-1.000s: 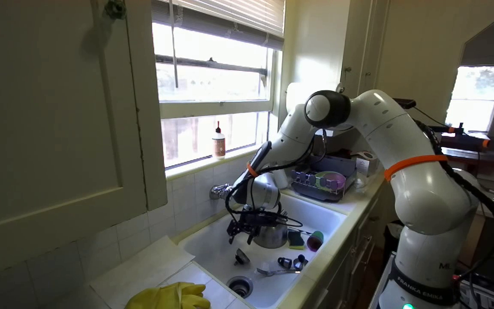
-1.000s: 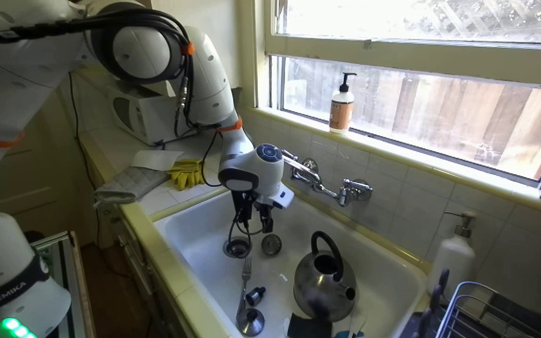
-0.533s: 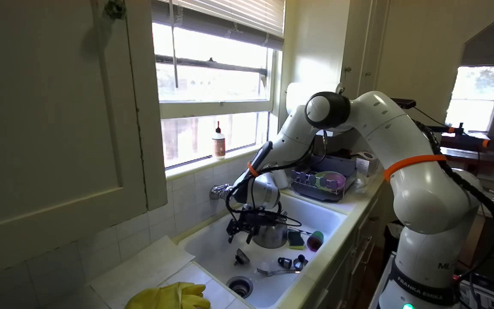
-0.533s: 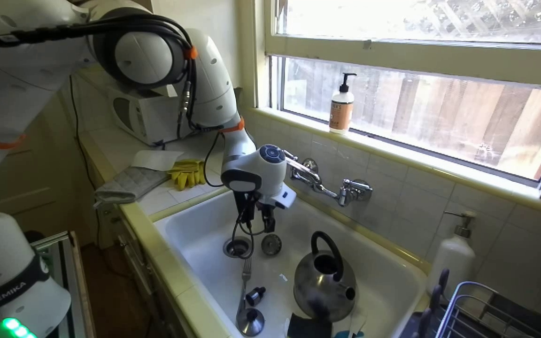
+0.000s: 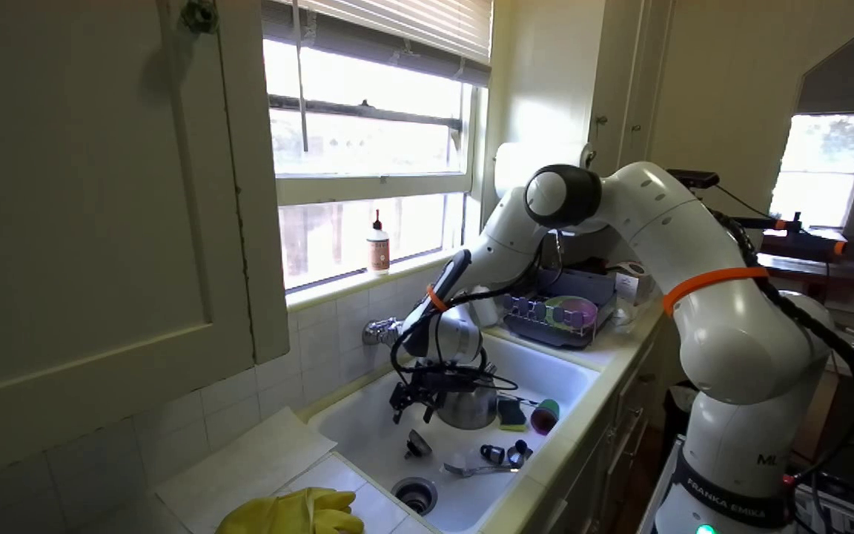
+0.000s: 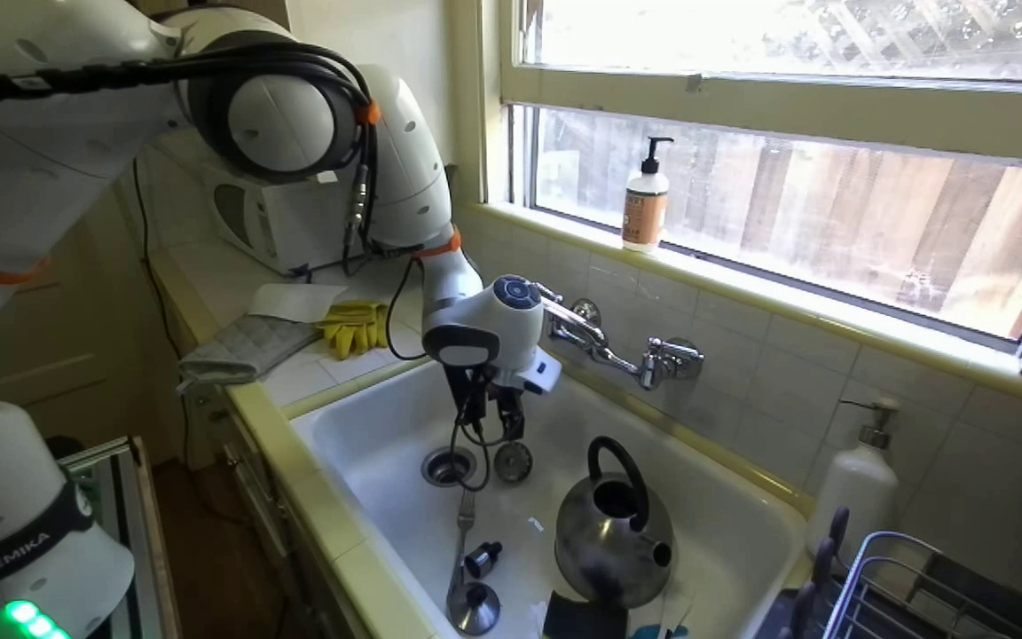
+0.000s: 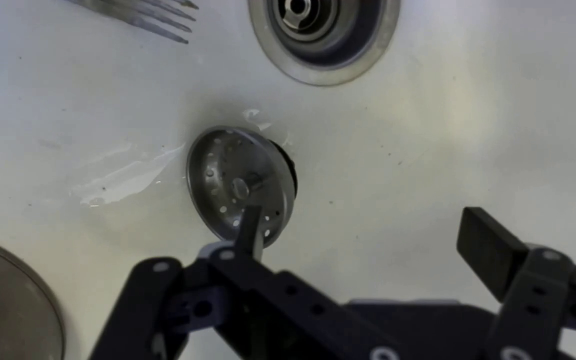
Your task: Remove the drain plug from the sink.
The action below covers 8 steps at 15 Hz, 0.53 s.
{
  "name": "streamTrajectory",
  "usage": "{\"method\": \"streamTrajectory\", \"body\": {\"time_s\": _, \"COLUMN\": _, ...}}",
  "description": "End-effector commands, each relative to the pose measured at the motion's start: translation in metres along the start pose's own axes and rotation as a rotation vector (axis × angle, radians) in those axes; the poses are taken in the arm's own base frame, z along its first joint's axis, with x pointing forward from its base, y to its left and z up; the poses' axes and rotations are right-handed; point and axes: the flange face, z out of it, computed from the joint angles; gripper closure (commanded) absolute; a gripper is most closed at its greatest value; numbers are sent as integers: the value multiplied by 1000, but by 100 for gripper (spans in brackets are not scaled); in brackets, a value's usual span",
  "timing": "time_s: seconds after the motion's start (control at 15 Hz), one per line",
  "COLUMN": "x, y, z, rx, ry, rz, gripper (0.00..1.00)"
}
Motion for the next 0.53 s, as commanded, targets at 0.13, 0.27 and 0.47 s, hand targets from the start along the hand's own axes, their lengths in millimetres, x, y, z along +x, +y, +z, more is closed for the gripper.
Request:
{"method": "streamTrajectory", "body": {"time_s": 0.13, "x": 10, "y": 10, "z": 28, "rx": -43, "ry": -2, "rz": -35, "gripper": 0}}
{"method": "streamTrajectory", "body": {"time_s": 0.27, "x": 12, "y": 13, "z": 35, "rx": -53, "ry": -9, "rz": -43, "gripper": 0}}
{"method": "streamTrajectory", "body": {"time_s": 0.47, "x": 16, "y": 15, "z": 47, "rx": -57, "ry": -14, "rz": -56, "gripper": 1}}
